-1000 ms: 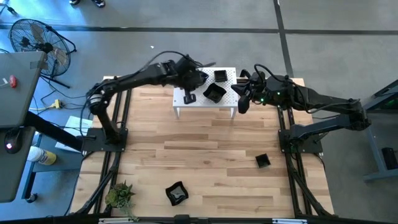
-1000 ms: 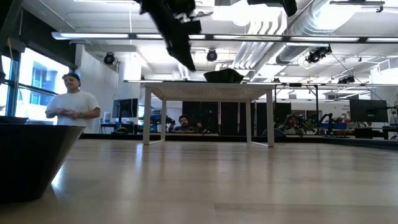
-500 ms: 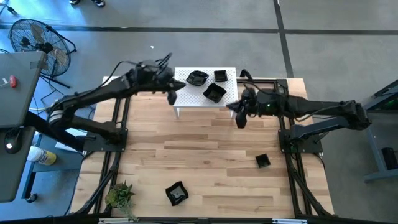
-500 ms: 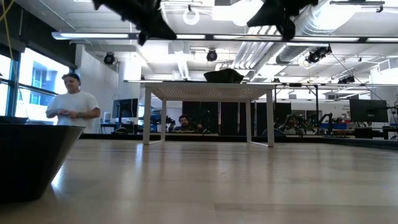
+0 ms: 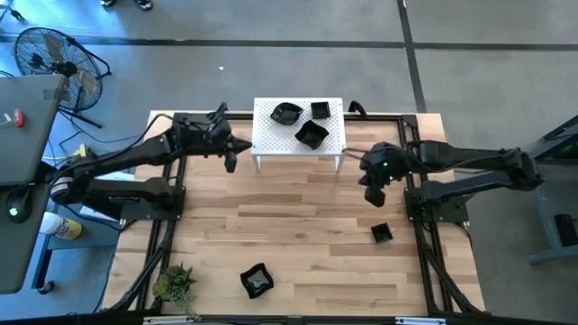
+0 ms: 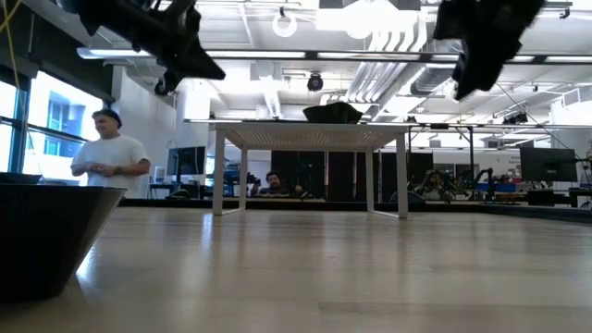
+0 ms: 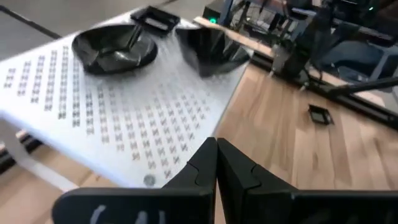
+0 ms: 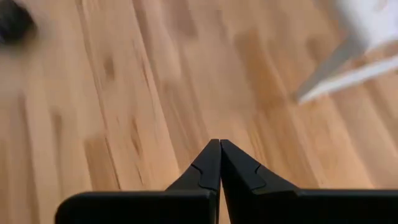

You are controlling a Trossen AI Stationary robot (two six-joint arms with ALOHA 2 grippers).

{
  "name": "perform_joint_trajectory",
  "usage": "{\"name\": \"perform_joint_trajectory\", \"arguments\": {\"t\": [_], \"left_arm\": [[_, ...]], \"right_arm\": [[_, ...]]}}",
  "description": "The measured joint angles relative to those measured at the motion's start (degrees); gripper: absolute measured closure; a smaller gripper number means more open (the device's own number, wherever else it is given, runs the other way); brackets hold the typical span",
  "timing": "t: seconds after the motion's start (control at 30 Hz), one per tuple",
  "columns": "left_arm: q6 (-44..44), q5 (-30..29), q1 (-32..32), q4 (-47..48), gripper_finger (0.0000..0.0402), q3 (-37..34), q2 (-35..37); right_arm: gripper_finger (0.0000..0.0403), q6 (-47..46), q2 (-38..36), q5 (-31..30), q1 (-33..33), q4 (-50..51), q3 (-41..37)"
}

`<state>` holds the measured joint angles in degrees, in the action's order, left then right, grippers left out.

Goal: Pick & Place Mini shaped plates
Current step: Stack the square plate on top of the stacked square plate on the shelf

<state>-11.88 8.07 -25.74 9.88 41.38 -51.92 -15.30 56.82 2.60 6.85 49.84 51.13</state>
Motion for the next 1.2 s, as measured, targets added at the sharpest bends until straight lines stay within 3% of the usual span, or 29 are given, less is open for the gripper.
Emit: {"name": "perform_joint_trajectory", "arguments": {"t": [0.23, 0.5, 0.63, 0.87, 1.2], "left_arm": [[-3.12, 0.24, -0.08, -2.76, 0.0401, -5.23, 0.13], [-3.65, 0.49, -0.08, -6.97, 0.0401, -5.94, 0.15], [-3.65, 0.49, -0.08, -6.90, 0.0401, -5.94, 0.15], [-3.65, 0.07, -0.08, -6.82, 0.0401, -5.94, 0.15], [-3.65, -0.03, -0.08, -6.79, 0.0401, -5.94, 0.15]], "right_arm": [[0.0393, 9.30, 6.94, 7.18, -0.06, 5.73, -1.16], [0.0297, 14.15, 11.69, 12.81, -4.43, 9.28, -6.42], [0.0270, 13.79, 11.73, 15.95, -8.12, 8.57, -11.02], [0.0268, 12.52, 12.32, 16.30, -13.61, 5.37, -11.19], [0.0293, 8.78, 20.90, 13.53, -15.69, 0.15, -11.17]]}}
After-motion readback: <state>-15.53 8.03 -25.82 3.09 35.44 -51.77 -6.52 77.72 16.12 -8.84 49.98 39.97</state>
